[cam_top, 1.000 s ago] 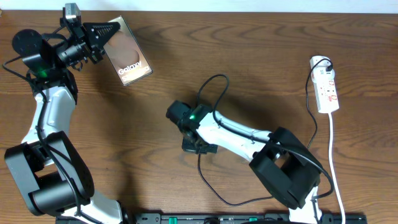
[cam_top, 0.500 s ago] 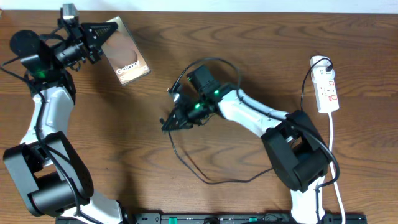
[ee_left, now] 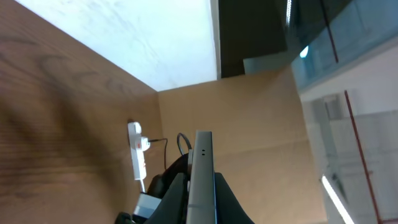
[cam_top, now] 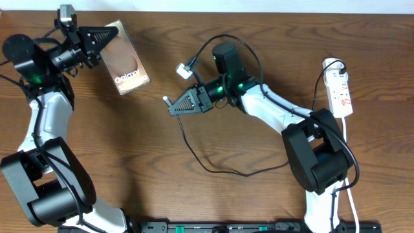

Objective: Plug charger to phone and switch on socket
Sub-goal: 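Lift the cable end with the right gripper toward the phone, then push the black cable plug into the phone's bottom port with the right gripper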

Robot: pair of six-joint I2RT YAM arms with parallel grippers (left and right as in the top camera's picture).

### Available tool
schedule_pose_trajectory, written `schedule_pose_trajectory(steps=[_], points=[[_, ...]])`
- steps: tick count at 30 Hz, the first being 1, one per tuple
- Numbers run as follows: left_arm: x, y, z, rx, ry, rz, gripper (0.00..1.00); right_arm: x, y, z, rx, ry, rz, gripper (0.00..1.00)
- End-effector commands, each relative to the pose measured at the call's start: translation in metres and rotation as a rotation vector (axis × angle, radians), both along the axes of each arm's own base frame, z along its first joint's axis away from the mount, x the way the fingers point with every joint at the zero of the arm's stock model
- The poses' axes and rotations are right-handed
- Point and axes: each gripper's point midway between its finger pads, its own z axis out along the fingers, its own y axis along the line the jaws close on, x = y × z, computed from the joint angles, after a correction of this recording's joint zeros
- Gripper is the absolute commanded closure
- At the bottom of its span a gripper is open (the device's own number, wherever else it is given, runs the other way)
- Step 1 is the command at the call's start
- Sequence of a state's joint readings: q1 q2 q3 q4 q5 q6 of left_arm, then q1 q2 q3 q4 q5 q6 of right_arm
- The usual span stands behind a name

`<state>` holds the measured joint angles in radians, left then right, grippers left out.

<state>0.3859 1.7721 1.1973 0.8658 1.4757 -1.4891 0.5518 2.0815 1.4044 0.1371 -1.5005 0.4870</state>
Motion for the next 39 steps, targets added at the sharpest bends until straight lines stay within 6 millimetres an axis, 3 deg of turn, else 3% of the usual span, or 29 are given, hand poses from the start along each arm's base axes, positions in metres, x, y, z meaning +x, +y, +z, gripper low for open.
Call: schedule_pose_trajectory(steps=[1, 14, 18, 39], points=[[-0.004, -0.003, 0.009, 0.023, -0.040, -0.024, 0.93, -0.012, 0.003, 0.010, 0.024, 0.021, 0.070, 0.99], [0.023, -0.020, 0.022, -0.010, -0.096, 0.102, 0.93, -0.001, 0.013, 0.043, 0.044, -0.007, 0.033, 0.99], [0.021, -0.025, 0.035, 0.009, -0.195, 0.104, 0.94, 0.001, 0.014, 0.052, 0.056, -0.017, 0.024, 0.99], [0.014, -0.030, 0.032, 0.044, -0.226, 0.059, 0.93, 0.015, 0.007, 0.058, 0.076, -0.040, -0.029, 0.99]])
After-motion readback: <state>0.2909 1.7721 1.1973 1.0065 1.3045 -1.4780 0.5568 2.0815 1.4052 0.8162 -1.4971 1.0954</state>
